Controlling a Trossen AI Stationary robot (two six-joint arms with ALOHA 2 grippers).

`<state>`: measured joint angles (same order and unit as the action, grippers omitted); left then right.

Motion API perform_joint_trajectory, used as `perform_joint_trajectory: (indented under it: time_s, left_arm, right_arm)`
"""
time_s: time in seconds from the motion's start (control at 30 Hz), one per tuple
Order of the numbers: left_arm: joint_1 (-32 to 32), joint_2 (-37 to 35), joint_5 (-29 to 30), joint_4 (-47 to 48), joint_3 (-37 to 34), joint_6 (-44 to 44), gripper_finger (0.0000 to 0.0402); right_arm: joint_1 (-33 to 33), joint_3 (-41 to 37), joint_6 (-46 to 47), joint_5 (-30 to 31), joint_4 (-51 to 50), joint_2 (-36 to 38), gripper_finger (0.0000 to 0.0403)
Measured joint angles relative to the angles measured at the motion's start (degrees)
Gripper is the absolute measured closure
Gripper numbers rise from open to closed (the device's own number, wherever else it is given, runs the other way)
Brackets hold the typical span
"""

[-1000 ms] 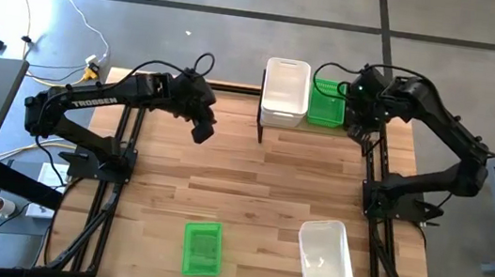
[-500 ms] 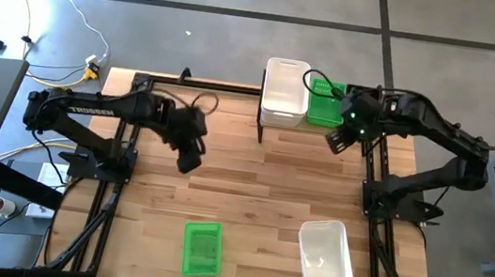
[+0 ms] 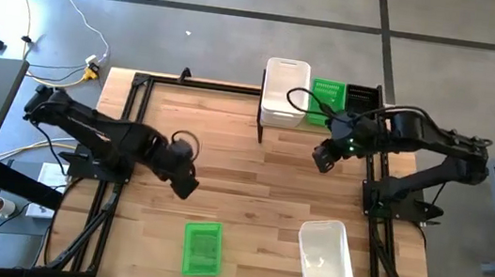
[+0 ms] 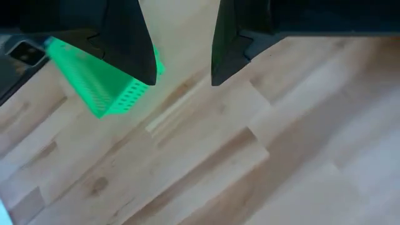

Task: Stack baskets on shelf by color
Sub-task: Stack the green bin on top of the green bin

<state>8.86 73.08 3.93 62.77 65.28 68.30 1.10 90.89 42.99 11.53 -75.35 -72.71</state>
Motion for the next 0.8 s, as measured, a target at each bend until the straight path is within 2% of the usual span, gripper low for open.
perform_joint_trajectory:
  time_s: [0.37,0.6,0.8]
  left_arm:
    - [15.3,2.8,8.7,-1.8,0.0,31.4,0.0259]
    - [21.2,8.5,10.7,-6.6,0.0,42.8,0.0259]
    - [23.4,14.4,11.1,-11.6,0.0,49.5,0.0259]
  right_arm:
    - [5.2,0.0,-9.6,-0.9,-0.2,-3.1,0.0308]
    - [6.1,0.0,-14.4,-1.0,-0.3,-5.3,0.0308]
    - [6.1,0.0,-17.3,-1.3,-0.7,-6.1,0.0308]
